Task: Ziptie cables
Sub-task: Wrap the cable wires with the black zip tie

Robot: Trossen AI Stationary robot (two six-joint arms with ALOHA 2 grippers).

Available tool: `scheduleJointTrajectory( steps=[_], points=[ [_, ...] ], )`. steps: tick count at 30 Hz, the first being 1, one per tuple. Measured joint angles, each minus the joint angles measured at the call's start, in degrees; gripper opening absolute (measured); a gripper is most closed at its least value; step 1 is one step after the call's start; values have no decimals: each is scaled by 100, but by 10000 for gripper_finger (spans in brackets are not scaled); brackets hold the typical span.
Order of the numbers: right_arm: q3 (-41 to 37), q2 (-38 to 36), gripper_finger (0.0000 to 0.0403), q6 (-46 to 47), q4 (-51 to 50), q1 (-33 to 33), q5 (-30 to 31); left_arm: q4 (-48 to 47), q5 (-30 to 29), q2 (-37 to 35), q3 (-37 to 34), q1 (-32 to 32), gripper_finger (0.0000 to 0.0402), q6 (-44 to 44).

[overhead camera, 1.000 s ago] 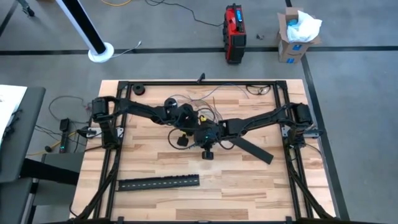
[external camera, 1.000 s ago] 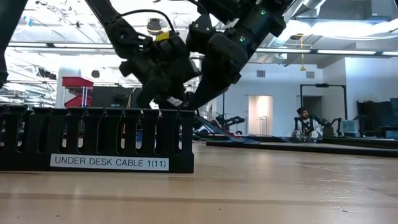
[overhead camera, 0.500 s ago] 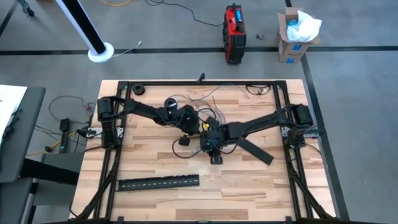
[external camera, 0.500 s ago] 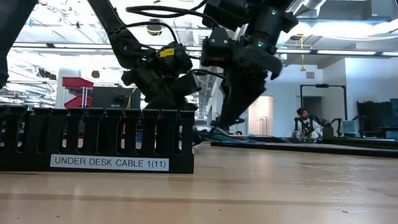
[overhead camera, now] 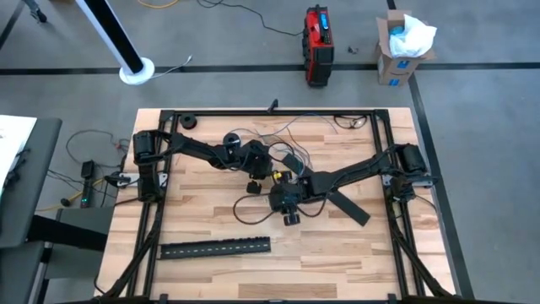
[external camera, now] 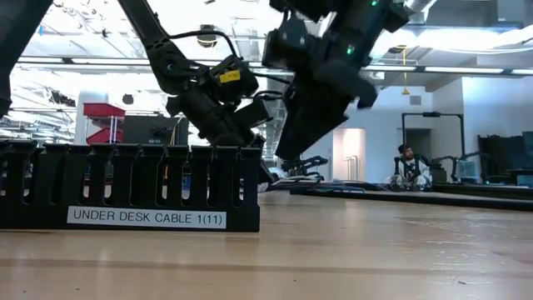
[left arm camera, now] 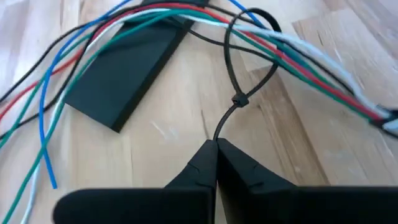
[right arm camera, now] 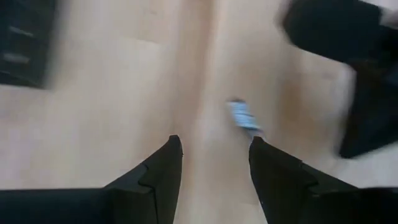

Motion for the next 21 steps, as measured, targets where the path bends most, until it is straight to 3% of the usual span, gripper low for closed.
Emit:
scheduleJointTrajectory(
  steps=[8,21],
  points=[
    [0,-2,172,-1715,-176,-584,-230,5,126,0,0,0,0,152],
    [0,-2,164,-2398,-336,-1132,-1273,29,305,0,0,-4,0,211]
  ],
)
